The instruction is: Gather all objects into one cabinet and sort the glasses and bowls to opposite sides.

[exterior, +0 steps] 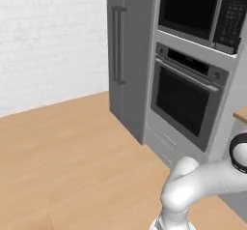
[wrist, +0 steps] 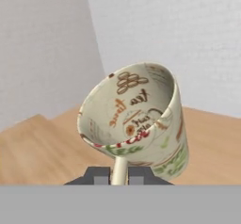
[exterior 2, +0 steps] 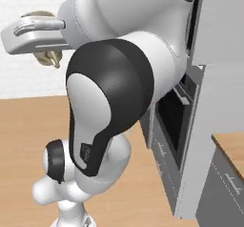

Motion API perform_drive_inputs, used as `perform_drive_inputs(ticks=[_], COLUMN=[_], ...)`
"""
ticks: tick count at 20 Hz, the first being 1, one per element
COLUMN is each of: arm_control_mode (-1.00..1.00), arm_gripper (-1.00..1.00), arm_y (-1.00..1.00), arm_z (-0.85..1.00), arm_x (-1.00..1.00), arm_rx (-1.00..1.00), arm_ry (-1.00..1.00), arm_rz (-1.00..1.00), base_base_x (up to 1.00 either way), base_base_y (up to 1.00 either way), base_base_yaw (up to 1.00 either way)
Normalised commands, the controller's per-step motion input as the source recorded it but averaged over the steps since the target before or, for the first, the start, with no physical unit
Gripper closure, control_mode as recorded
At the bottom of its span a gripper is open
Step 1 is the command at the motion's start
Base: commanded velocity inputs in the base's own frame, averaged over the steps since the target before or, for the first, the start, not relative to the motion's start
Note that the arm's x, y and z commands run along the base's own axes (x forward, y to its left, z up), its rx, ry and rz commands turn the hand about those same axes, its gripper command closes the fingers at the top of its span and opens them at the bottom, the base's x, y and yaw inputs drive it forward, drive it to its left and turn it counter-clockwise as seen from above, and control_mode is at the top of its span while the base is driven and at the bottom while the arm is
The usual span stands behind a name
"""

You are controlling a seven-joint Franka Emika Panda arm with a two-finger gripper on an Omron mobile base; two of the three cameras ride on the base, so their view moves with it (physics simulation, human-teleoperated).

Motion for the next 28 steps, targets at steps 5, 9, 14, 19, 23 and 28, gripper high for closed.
perform_drive_inputs(ticks=[5, 9, 14, 19, 23, 28], arm_control_mode=[1.00, 1.00, 1.00, 1.00, 1.00, 1.00], arm_gripper=[1.00, 1.00, 1.00, 1.00, 1.00, 1.00], arm_y=[0.00, 0.00, 0.00, 0.00, 0.00, 0.00], arm_z=[0.00, 0.00, 0.00, 0.00, 0.00, 0.00], arm_x=[0.00, 0.00, 0.00, 0.00, 0.00, 0.00], arm_rx=[0.00, 0.00, 0.00, 0.00, 0.00, 0.00], arm_ry=[0.00, 0.00, 0.00, 0.00, 0.00, 0.00], arm_rz=[0.00, 0.00, 0.00, 0.00, 0.00, 0.00], base_base_x=[0.09, 0.04, 0.01, 0.00, 0.09, 0.86], base_base_y=[-0.22, -0.05, -0.01, 0.12, 0.09, 0.53], base_base_yaw=[-0.97, -1.00, -1.00, -0.93, 0.00, 0.01])
